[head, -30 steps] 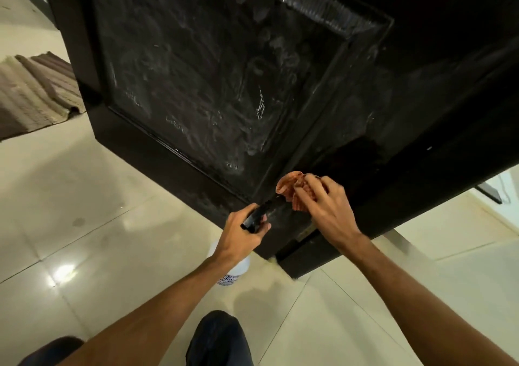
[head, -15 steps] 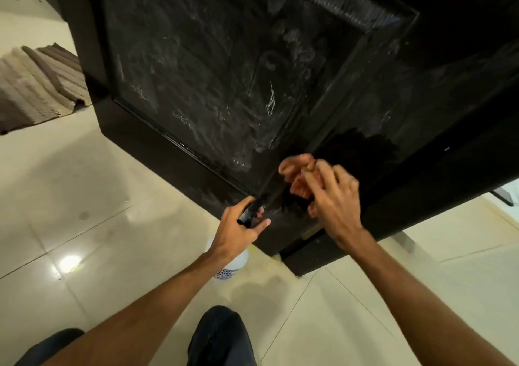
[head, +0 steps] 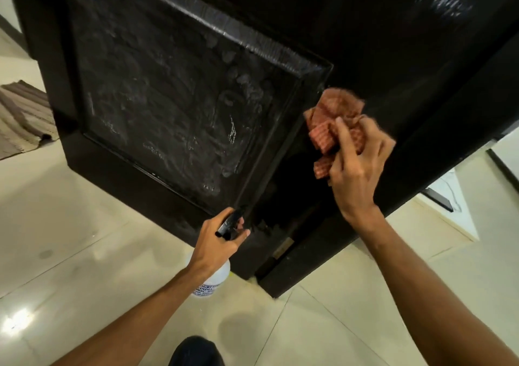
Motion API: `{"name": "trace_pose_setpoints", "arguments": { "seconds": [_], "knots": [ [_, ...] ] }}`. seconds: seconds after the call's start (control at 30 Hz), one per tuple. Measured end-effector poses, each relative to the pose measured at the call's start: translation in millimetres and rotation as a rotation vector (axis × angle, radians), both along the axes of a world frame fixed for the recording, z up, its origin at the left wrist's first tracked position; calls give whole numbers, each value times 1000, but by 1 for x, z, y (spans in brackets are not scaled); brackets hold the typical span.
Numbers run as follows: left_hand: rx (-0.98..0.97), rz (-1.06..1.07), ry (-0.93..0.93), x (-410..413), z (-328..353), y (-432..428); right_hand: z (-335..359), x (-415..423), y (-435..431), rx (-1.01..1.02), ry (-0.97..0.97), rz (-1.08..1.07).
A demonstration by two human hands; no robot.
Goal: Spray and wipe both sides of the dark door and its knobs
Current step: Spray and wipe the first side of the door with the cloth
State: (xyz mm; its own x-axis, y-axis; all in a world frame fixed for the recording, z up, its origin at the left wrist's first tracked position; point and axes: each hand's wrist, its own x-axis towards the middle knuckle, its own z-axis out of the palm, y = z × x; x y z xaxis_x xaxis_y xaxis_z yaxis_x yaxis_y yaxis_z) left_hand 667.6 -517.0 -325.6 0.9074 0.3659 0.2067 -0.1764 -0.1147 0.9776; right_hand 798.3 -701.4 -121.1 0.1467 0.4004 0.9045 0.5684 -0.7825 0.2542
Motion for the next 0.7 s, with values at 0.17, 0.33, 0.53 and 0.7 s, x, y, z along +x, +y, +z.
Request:
{"name": "trace_pose_setpoints", "arguments": {
  "seconds": [0.17, 0.33, 0.53, 0.7],
  "knots": [
    [-35, -15, -23, 0, 16, -5, -77, -9, -18, -671, 197, -42],
    [-92, -24, -21, 5, 28, 3, 40, 2, 16, -81, 17, 14],
    [-65, -32, -94, 7, 47, -6, -25, -12, 9, -596, 159, -62],
    [-57, -53, -118, 10, 60, 0, 69, -4, -4, -175, 35, 1]
  ]
}}
